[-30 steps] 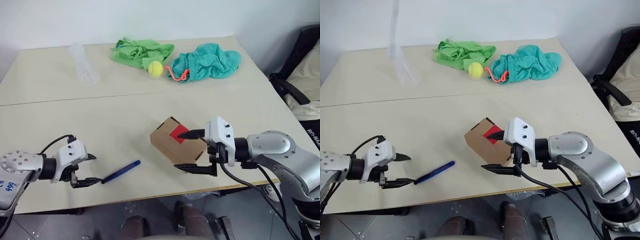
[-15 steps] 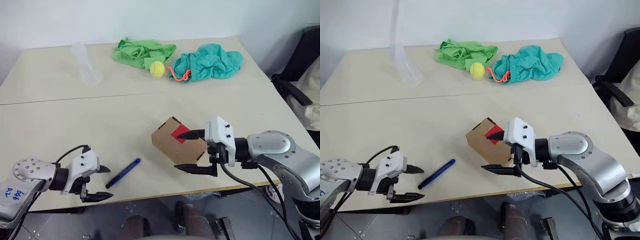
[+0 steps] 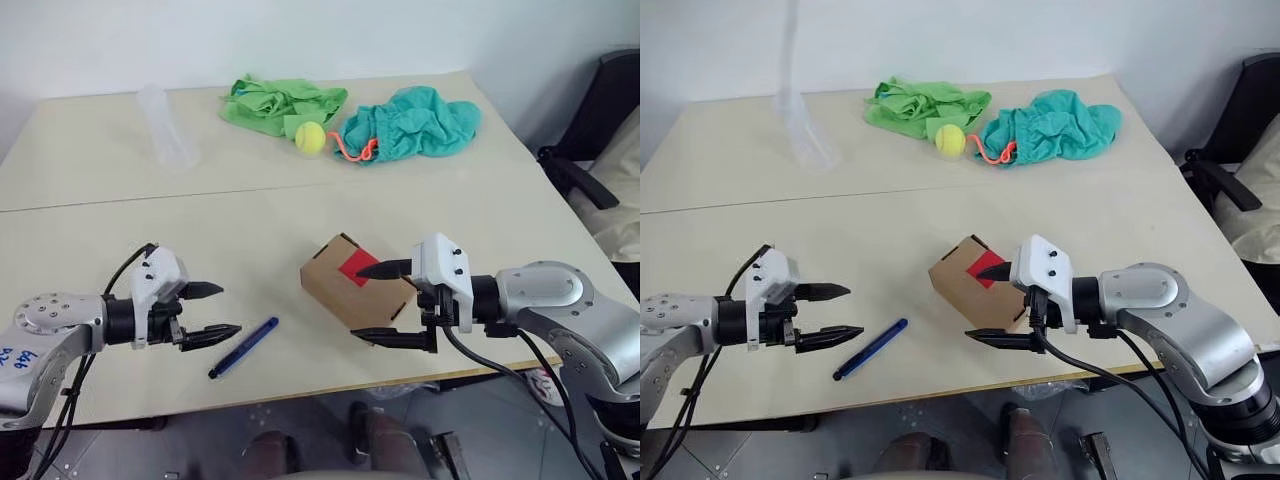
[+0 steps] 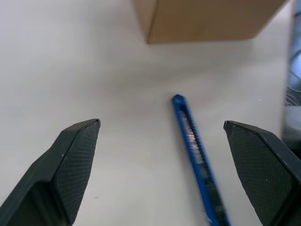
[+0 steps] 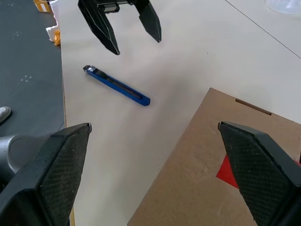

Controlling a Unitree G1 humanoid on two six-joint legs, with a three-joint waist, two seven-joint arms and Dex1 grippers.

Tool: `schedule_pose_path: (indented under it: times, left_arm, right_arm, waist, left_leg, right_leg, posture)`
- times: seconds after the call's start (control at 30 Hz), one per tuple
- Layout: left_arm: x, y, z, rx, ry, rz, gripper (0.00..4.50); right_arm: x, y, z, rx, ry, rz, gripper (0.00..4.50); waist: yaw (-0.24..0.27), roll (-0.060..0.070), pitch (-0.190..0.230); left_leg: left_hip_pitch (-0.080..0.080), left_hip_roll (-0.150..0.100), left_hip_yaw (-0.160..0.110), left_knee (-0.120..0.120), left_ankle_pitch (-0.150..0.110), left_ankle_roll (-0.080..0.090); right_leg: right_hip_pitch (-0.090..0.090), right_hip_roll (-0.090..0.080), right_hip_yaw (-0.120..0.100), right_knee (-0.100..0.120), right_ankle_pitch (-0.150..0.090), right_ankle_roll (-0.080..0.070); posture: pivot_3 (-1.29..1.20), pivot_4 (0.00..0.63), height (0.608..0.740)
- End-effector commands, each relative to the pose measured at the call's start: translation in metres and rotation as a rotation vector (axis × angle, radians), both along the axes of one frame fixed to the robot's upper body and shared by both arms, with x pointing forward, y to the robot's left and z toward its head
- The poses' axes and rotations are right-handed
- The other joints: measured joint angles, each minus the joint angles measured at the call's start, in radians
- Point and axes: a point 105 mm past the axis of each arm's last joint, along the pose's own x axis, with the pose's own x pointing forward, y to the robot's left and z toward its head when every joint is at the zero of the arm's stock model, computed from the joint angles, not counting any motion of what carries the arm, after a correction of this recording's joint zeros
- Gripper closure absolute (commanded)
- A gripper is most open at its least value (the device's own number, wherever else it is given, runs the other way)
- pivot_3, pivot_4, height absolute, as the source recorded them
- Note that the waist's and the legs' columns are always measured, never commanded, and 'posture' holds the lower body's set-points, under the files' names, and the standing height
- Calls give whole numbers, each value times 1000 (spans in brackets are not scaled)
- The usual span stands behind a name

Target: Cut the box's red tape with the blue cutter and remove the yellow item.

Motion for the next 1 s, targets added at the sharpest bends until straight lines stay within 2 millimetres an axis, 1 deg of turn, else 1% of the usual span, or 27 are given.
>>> schedule_pose_path:
  times: [0.03,0.1,0.2,0.33,0.47,0.73,1.0]
  left_arm:
    - [3,12,-12,95,-19,50,19]
    - [3,16,-15,119,-31,57,19]
    - [-1,23,-21,208,-26,37,19]
    - [-15,24,-30,300,18,-39,19]
    - [-31,17,-36,279,76,-90,19]
    - [-39,10,-46,280,110,-114,19]
    - [-47,-16,-47,219,126,-166,19]
  right_arm:
    - [-2,-2,8,8,-48,7,0]
    - [-3,-3,8,9,-47,7,0]
    - [-4,-3,8,8,-45,7,0]
    - [-4,-3,8,8,-46,10,0]
    - [-6,0,11,24,-56,38,0]
    - [-5,5,17,43,-74,78,0]
    - [-6,6,16,40,-67,74,0]
  waist:
    - [1,0,0]
    - [2,0,0]
    - [4,0,0]
    - [3,0,0]
    - [0,0,0]
    - [2,1,0]
    - [6,1,-1]
  left_leg:
    - [0,0,0,0,0,0]
    - [0,1,0,0,0,-1]
    - [0,2,0,0,0,-1]
    - [0,2,0,0,0,0]
    - [0,2,0,-1,0,0]
    - [1,2,0,0,0,0]
    - [1,1,0,0,0,0]
  right_leg:
    - [0,0,0,0,0,0]
    - [0,0,0,0,0,0]
    - [0,-1,0,0,0,0]
    - [0,-1,0,0,0,0]
    - [0,-1,0,0,0,-1]
    - [0,-1,1,0,0,-1]
    - [0,-2,1,0,0,-1]
  posture:
    - [0,150,740]
    - [0,150,740]
    - [0,150,740]
    - [0,150,740]
    - [0,150,740]
    - [0,150,740]
    - [0,150,740]
